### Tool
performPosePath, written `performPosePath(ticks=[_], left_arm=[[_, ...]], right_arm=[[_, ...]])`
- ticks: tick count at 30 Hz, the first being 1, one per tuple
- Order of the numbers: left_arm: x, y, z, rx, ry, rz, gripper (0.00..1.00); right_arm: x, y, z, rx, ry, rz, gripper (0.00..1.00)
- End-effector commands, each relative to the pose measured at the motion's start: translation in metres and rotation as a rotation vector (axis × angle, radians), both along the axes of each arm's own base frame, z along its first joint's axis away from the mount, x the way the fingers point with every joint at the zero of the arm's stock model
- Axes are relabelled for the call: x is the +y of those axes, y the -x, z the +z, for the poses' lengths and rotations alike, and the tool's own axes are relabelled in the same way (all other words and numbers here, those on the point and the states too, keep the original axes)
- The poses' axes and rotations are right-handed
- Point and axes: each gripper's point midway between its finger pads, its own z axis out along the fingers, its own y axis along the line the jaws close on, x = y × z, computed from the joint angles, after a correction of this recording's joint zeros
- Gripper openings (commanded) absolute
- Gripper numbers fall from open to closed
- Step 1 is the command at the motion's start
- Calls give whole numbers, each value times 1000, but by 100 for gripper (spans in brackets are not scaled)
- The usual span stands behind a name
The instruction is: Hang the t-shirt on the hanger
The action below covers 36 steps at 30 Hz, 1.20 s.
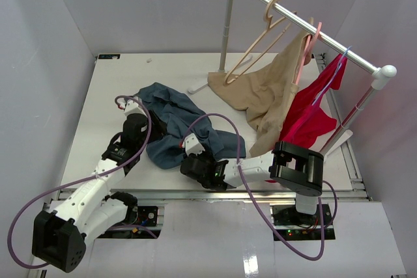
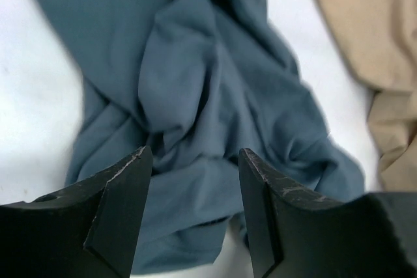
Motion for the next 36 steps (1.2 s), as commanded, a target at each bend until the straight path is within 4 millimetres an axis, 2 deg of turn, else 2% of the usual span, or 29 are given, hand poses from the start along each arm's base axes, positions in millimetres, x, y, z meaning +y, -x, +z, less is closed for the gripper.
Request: performPosePath(ticks=[1,7,9,11,13,15,18,21,23,25,28,30,32,33,36], left_arm=[[-12,23,-30,88,51,-69,68],[-15,34,-54,141,57,-90,70],[-11,35,-67,161,39,-75,66],[-11,32,-70,157,29,-71,34],[-9,27,-72,163,17,-55,0],[-7,19,-63,146,2,-36,0],[-6,9,-43,105,-3,-19,0],[-9,-6,-9,30,12,-9,0],[-14,-16,9,-13,15,-21,0],[-27,-39,33,-68,18,-60,0],[-39,-61,43,-90,-28,-118,0],[-44,-76,41,-75,-58,-129,13],[-47,-89,29,-29,-89,-125,44],[-46,-91,24,-8,-99,-119,59],[-34,-86,16,41,-142,-76,64]], right_arm=[[1,1,12,-36,-46,-46,51],[6,6,8,-21,-47,-38,56],[4,6,4,-20,-43,-52,49],[-1,5,3,-15,-42,-77,23],[-16,1,8,-35,-26,-137,8],[-26,-2,21,-66,-16,-171,8],[-41,-3,43,-90,2,-190,8],[-44,-1,64,-93,-8,-154,8],[-38,3,73,-75,-23,-104,8],[-29,5,94,-70,-70,-45,8],[-15,8,116,-57,-106,55,8],[-5,1,142,-63,-160,89,8],[-2,-15,153,-57,-183,95,8],[-5,-29,155,-51,-188,81,8],[1,-48,164,-28,-226,105,8]])
